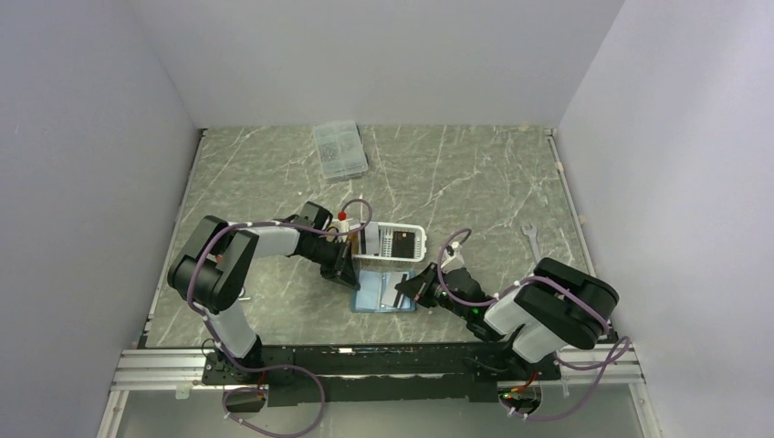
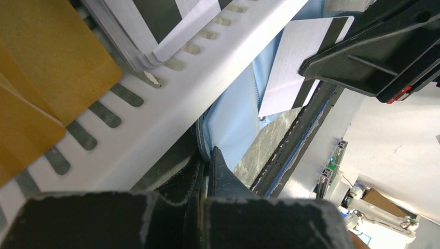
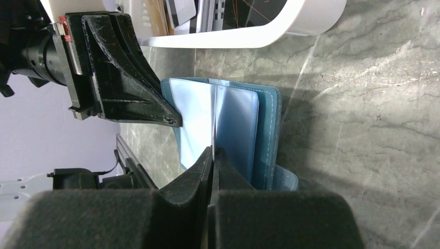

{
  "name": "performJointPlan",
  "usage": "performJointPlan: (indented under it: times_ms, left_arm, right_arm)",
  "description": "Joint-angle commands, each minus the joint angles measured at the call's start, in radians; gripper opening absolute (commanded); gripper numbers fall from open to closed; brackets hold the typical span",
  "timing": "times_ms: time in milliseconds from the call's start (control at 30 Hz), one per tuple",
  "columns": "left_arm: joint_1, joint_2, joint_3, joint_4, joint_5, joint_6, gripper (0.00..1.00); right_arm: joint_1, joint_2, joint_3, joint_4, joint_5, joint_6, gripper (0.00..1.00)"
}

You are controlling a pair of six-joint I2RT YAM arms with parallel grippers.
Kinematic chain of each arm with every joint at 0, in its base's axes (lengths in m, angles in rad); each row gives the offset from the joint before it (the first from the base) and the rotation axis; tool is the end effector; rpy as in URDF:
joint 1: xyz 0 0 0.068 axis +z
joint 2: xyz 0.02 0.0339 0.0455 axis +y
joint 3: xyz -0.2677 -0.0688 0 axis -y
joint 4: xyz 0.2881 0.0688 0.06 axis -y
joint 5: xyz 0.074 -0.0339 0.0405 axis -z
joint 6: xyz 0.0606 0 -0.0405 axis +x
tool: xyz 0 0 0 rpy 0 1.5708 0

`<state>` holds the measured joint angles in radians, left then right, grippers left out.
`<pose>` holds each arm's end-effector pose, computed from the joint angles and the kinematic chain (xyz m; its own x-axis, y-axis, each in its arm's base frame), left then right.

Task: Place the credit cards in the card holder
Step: Insert the credit card into the card holder.

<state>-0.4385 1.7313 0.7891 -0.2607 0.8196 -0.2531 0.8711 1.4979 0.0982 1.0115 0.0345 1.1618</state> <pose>0.2729 -0.1769 0.0724 -0.9500 0.2568 -0.1774 0.2994 0.5894 -0.7503 0.1518 0.1771 0.0559 -0.7796 0.4978 -0.3801 -0.0722 0.5314 0.8441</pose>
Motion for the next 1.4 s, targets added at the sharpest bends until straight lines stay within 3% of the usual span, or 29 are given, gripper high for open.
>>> performJointPlan:
  times_ms: [0, 267, 767, 1000, 1367]
  left_arm:
    - [-0.012, -0.021, -0.013, 0.001, -0.021, 0.013, 0.02]
    - [-0.012, -0.016, -0.014, 0.005, -0.023, 0.013, 0.02]
    - [-0.010, -0.017, -0.007, -0.001, -0.020, 0.018, 0.02]
    - [-0.007, -0.017, -0.002, -0.006, -0.020, 0.018, 0.03]
    - [0.000, -0.019, 0.002, -0.013, -0.020, 0.020, 0.06]
  right_arm:
    - [-0.006, 0.021, -0.019, 0.159, 0.027, 0.017, 0.00]
    - [-0.007, 0.017, -0.013, 0.153, 0.031, 0.012, 0.00]
    - [-0.007, 0.165, 0.011, 0.264, -0.021, 0.018, 0.00]
    - [0.001, 0.134, 0.027, 0.167, -0.063, -0.018, 0.00]
    - [0.011, 0.239, 0.010, 0.254, -0.120, 0.018, 0.00]
